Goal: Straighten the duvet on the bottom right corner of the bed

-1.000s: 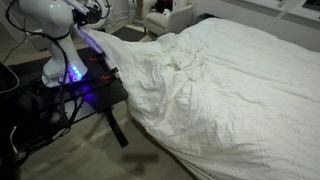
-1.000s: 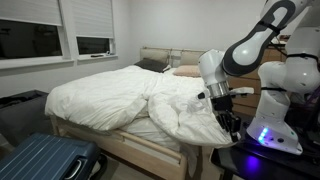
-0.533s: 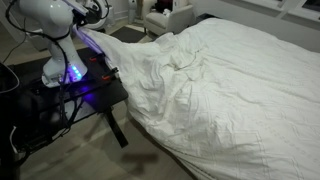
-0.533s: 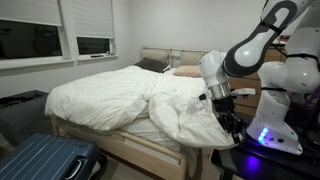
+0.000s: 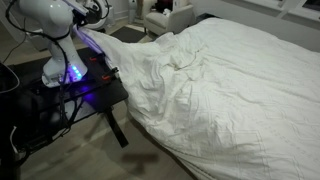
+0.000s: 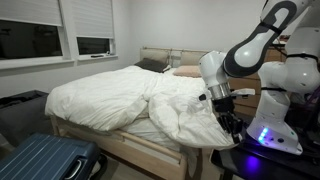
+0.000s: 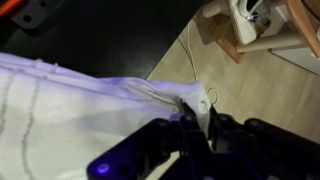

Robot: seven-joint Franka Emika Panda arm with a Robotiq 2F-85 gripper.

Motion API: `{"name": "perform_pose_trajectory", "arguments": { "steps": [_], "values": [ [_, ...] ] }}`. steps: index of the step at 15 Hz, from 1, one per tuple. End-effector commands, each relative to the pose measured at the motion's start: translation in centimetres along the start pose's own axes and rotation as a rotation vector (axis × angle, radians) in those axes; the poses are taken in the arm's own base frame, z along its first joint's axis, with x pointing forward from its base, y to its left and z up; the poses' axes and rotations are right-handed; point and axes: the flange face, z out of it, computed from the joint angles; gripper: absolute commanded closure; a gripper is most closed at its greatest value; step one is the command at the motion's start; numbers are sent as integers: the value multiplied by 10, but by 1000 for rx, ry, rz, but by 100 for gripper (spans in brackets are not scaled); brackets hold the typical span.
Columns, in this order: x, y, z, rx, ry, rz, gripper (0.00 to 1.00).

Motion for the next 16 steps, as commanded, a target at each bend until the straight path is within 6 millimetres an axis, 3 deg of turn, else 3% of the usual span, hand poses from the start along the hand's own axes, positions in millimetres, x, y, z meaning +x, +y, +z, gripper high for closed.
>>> {"name": "perform_pose_trajectory", "arguments": {
  "steps": [1, 10, 16],
  "values": [
    [25, 8, 12, -23, -32, -49, 96],
    [149, 35, 48, -375, 36, -255, 96],
    [214, 29, 84, -324, 48, -397, 96]
  ]
}}
